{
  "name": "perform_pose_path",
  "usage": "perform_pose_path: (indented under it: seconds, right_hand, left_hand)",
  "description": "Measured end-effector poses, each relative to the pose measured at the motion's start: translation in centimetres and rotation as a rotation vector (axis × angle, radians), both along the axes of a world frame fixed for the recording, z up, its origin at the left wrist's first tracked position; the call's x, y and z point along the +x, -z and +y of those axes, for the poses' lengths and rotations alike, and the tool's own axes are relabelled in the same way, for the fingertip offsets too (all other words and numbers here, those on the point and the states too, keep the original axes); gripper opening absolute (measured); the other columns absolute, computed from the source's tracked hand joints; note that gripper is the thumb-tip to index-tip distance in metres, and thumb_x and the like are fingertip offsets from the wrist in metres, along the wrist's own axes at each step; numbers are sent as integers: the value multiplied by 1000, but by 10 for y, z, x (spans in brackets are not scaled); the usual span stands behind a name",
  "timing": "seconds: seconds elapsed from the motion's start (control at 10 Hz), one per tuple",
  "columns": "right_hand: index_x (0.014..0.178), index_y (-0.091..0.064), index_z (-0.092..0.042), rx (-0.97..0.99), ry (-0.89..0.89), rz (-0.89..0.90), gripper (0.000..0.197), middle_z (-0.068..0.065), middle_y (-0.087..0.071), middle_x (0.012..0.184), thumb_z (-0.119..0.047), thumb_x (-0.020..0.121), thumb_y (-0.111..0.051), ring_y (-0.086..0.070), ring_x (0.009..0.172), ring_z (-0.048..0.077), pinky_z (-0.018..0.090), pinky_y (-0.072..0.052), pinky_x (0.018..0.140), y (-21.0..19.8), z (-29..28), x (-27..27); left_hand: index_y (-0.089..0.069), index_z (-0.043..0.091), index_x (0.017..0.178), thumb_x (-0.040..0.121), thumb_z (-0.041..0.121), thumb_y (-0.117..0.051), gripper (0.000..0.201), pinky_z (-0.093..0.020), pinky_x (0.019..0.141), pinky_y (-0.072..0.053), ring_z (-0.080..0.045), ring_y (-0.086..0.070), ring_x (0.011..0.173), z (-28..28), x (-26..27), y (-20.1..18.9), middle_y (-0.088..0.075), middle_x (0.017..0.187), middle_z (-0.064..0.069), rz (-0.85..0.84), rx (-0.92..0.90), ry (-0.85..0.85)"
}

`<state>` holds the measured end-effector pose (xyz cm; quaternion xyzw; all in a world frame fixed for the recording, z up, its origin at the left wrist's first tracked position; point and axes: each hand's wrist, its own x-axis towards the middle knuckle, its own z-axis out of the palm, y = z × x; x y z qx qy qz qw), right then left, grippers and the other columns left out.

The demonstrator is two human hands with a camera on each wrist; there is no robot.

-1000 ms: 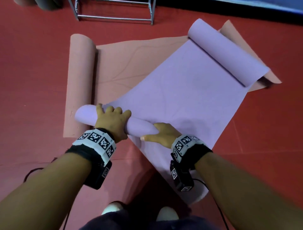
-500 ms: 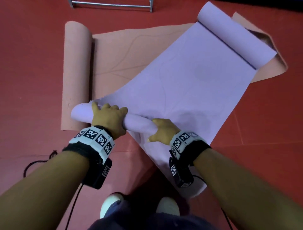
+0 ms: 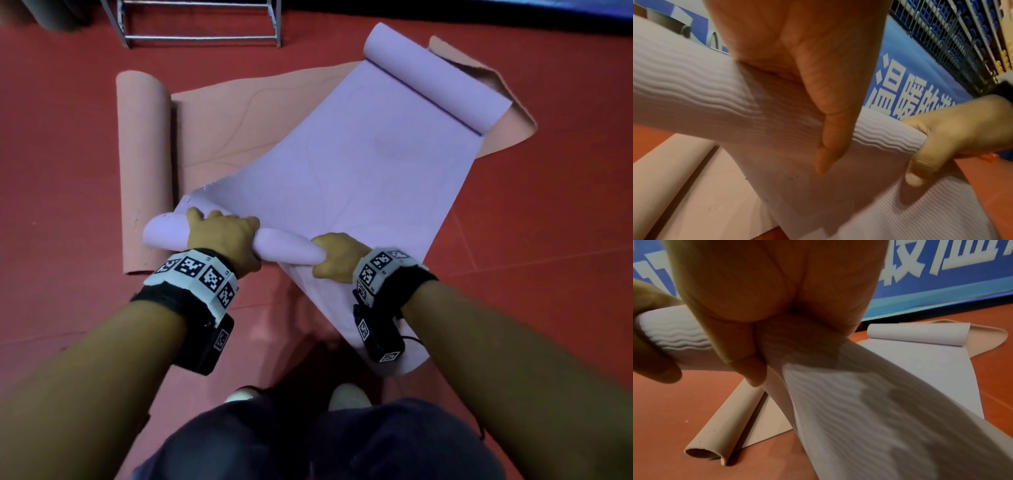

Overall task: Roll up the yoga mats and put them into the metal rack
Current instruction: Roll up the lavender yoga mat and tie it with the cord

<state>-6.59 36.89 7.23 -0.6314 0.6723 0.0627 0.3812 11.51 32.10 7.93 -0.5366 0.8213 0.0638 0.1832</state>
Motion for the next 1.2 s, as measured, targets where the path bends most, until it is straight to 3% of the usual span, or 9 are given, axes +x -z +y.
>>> perform_pose_path:
  seconds: [0.2, 0.4, 0.5, 0.6, 0.7, 0.8, 0.9, 1.1, 1.2]
  right_hand:
    - [82, -57, -17, -68, -51, 1, 15, 5, -64, 80, -10, 77, -68, -60, 72, 23, 25, -40, 55, -58, 24, -1]
    - [86, -62, -17, -113, -81, 28, 22, -1, -62, 77, -17, 69, -75, -57, 71, 19, 28, -45, 65, -86, 19, 0]
    - [90, -65, -13, -84, -98, 27, 23, -3, -59, 71, -16, 69, -74, -55, 67, 17, 26, -42, 61, -84, 10, 4]
    - [90, -65, -9, -21, -129, 15, 21, 0, -60, 72, -13, 70, -72, -56, 69, 20, 27, -44, 63, -84, 7, 11]
    - [89, -64, -10, 29, -128, -11, 21, 4, -62, 78, -10, 70, -72, -56, 73, 21, 28, -44, 62, -99, 21, 11]
    - [97, -66, -10, 24, -116, -19, 33, 6, -66, 88, -9, 66, -76, -59, 79, 22, 32, -50, 68, -119, 33, 3]
    - [93, -67, -12, -29, -139, 42, 35, 2, -62, 79, -11, 60, -79, -56, 74, 21, 35, -51, 67, -126, 40, -2]
    - [87, -67, -10, -54, -154, 111, 35, 2, -60, 71, -15, 54, -78, -52, 66, 21, 34, -47, 58, -136, 81, 7]
    - [83, -65, -10, -38, -142, 99, 33, 0, -57, 68, -12, 53, -78, -51, 66, 20, 31, -42, 57, -158, 101, 15]
  left_hand:
    - [-51, 31, 92, 82, 49, -60, 23, -38, 107, -26, -18, -59, 88, 31, 3, -54, -52, 71, 11, -48, -44, -38]
    - [-58, 28, 90, 81, 51, -63, 25, -39, 106, -30, -16, -53, 74, 33, -5, -88, -59, 79, 7, -183, -13, -149]
    - [-60, 29, 99, 80, 50, -65, 29, -38, 107, -33, -18, -56, 85, 29, 2, -84, -62, 86, 7, -189, 50, -183]
    - [-59, 27, 87, 78, 49, -68, 26, -35, 101, -35, -17, -54, 76, 25, 1, -74, -56, 72, 8, -218, 131, -237]
    - [-56, 26, 77, 74, 48, -71, 26, -34, 95, -39, -16, -50, 65, 35, -14, -82, -55, 69, 6, -403, 166, -310]
    - [-62, 27, 96, 75, 44, -70, 28, -38, 97, -44, -18, -57, 82, 48, -28, -96, -62, 88, 7, -471, 157, -292]
    - [-61, 21, 115, 77, 43, -67, 44, -41, 101, -45, -20, -61, 105, 61, -30, -98, -65, 112, 2, -487, 106, -239]
    - [-62, 21, 92, 83, 41, -69, 24, -28, 76, -47, -18, -56, 82, 104, 12, -116, -62, 91, 0, -5, 295, -88]
    - [-60, 19, 81, 78, 29, -72, 16, -19, 54, -40, -16, -52, 64, 126, 16, -141, -57, 73, 0, 18, 331, -134]
